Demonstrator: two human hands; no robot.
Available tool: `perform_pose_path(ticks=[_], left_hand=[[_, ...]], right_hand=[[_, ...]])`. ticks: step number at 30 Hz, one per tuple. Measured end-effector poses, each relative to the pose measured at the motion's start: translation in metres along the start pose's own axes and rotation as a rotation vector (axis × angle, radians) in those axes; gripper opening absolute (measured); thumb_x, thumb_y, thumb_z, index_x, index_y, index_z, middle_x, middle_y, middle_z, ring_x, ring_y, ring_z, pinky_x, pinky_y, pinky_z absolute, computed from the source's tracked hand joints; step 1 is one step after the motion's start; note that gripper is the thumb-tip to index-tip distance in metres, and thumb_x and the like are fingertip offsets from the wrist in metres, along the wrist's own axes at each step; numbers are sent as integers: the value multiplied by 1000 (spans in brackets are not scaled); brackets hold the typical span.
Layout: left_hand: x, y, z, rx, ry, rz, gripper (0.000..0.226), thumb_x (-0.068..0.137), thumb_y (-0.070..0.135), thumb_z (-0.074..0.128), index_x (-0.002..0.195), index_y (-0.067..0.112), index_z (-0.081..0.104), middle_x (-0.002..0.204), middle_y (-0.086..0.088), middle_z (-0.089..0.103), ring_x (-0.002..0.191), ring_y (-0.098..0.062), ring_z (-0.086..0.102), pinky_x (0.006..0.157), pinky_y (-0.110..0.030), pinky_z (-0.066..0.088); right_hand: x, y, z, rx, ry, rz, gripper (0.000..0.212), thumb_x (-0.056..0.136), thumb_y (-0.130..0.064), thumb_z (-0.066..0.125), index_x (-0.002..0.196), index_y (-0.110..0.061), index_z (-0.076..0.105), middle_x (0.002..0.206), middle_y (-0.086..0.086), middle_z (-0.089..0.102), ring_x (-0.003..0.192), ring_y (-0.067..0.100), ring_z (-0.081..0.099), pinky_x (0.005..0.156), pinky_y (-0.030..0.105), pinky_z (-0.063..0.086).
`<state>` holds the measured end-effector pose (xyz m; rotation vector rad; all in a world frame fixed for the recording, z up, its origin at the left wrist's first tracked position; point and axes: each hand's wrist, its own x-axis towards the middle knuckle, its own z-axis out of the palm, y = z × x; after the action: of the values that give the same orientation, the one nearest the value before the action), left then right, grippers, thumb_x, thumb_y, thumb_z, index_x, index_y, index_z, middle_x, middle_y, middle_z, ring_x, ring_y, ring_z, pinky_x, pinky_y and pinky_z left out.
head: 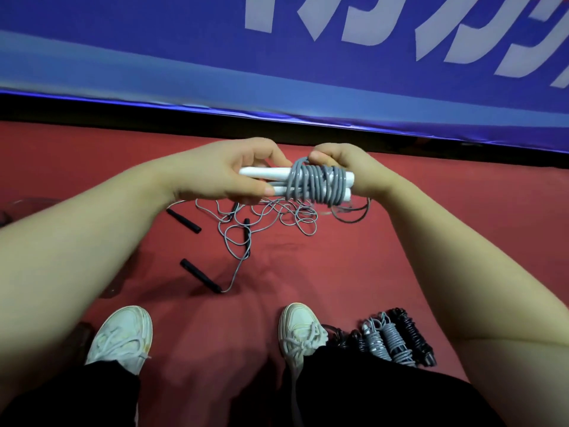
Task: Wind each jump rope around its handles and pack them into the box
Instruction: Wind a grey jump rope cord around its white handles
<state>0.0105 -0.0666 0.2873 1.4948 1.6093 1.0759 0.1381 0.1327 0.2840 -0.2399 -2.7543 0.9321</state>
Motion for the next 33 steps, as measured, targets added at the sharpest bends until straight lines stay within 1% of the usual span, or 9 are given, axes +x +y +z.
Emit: perform_pose_path(ticks=[4,6,11,14,19,22,26,29,33], left_hand=[[6,10,6,-224,31,66,28,72,12,70,96,18,56,69,4,60,51,-11,49,46,-19,34],[11,12,7,-261,144,76,25,80,-1,64,95,15,53,67,7,60,48,-10,48,46,-17,34],[18,8,4,-330,438,24,26,90,-9,51,88,17,49,80,-1,55,47,-8,48,48,-18,33],[21,2,-2,-419,557,4,24,93,-7,48,89,17,47,84,-3,54,46,-7,49,47,-19,31],[26,-16,-10,-496,736,-69,14,94,-2,49,90,10,44,87,-11,52,46,-8,46,39,-17,28],[27,-26,-13,-492,773,-95,13,94,0,51,90,10,43,87,-11,51,48,-9,45,38,-16,29],[26,-31,-16,-422,880,-85,21,94,2,51,84,17,41,92,-6,49,53,-12,45,39,-14,33],[22,-35,-21,-390,908,-106,23,94,2,52,83,19,41,93,-6,49,54,-13,46,39,-14,34],[18,-37,-24,-398,869,-128,21,94,2,52,84,17,42,96,-14,54,54,-14,49,38,-15,34]], right_hand=[[-2,-9,13,161,0,129,35,90,-15,46,59,-18,31,32,-16,37,36,-2,40,44,10,30],[1,-10,25,225,39,70,25,79,-13,38,55,-16,30,38,-12,35,35,2,33,41,11,24],[13,-6,48,440,271,103,35,102,-20,33,71,-18,47,47,-11,38,43,2,32,45,17,26],[16,-10,55,335,268,21,27,101,-19,38,85,-30,57,50,-13,42,49,1,37,55,18,33],[25,-24,73,496,144,174,24,103,-15,33,103,-14,57,63,-1,37,52,11,35,53,23,37],[36,-32,83,185,156,214,30,102,-17,33,111,-9,60,68,-3,48,56,10,43,58,25,35],[32,-40,86,-148,212,162,32,101,-27,34,122,-8,49,109,15,65,98,32,59,76,35,40],[30,-40,84,-185,232,111,26,100,-32,39,105,-10,52,93,14,65,85,32,58,69,37,41],[34,-30,81,52,197,195,31,100,-25,38,72,-20,52,65,-1,54,60,18,49,67,33,43]])
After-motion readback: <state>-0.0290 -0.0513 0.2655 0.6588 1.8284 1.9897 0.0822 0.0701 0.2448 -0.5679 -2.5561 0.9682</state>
